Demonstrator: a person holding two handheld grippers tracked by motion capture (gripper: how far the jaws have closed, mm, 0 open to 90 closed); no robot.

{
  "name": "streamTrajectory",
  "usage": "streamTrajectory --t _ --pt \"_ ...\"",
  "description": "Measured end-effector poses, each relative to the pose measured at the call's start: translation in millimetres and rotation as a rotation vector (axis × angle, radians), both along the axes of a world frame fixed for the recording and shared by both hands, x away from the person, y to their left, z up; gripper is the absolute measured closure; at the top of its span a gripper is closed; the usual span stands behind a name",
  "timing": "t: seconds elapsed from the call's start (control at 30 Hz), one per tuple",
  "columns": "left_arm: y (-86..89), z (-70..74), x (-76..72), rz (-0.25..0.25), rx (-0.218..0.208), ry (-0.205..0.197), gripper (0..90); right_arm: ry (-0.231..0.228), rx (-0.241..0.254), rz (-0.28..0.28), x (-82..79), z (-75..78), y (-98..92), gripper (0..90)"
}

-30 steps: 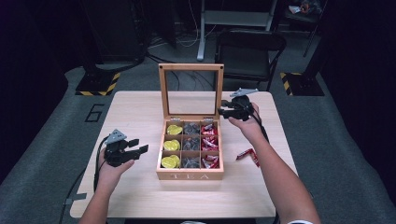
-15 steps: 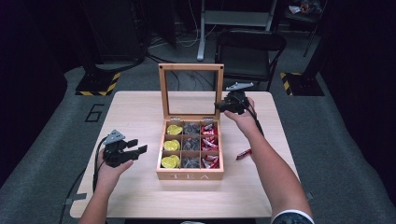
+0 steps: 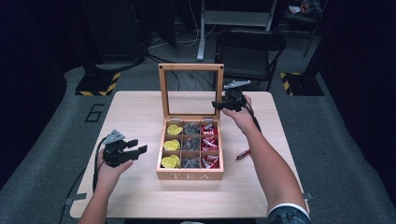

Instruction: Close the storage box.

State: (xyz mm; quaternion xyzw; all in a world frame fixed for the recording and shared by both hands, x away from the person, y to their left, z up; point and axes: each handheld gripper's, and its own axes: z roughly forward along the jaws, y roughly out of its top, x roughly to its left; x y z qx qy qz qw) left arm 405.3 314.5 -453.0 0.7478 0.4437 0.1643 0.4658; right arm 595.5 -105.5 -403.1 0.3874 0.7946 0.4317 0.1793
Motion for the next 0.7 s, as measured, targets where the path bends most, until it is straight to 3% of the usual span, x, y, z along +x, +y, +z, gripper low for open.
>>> streamTrajectory --t 0.33,0.7 --pt "-0.4 0.3 -0.2 -0.001 -0.013 0.004 44.0 0.050 0.015 0.024 1.2 2.5 2.9 57.5" --pt "-3.7 0.2 0.7 -0.004 -0.009 0.006 44.0 0.063 0.017 0.034 -3.7 5.7 0.8 59.8"
